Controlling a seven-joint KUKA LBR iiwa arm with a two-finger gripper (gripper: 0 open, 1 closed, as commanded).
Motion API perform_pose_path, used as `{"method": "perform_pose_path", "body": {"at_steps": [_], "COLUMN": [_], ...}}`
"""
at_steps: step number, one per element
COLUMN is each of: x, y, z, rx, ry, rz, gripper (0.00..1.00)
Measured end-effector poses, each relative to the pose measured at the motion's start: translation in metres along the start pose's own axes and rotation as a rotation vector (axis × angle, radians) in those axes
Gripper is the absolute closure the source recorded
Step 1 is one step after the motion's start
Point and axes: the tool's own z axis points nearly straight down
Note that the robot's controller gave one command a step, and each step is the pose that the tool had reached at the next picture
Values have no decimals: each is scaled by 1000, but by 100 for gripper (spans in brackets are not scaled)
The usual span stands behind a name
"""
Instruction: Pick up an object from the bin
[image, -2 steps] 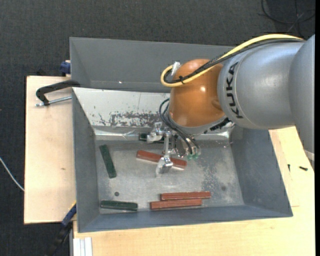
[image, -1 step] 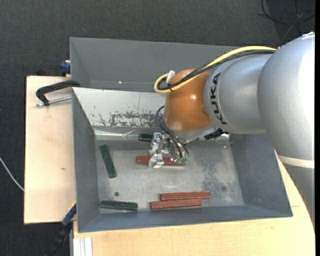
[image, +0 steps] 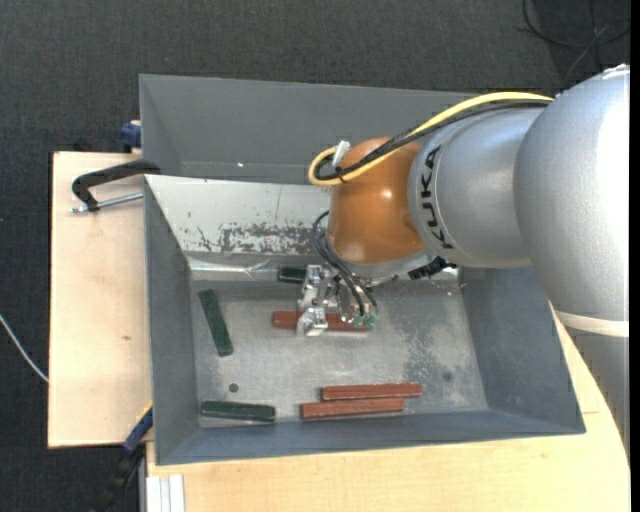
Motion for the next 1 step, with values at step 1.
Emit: {"method": "perform_pose_path", "body": {"at_steps": [1], "x": [-11], "y": [7], "z": [-170], "rx": [-2], "ry": [-16], "rz": [20], "gripper": [100]}}
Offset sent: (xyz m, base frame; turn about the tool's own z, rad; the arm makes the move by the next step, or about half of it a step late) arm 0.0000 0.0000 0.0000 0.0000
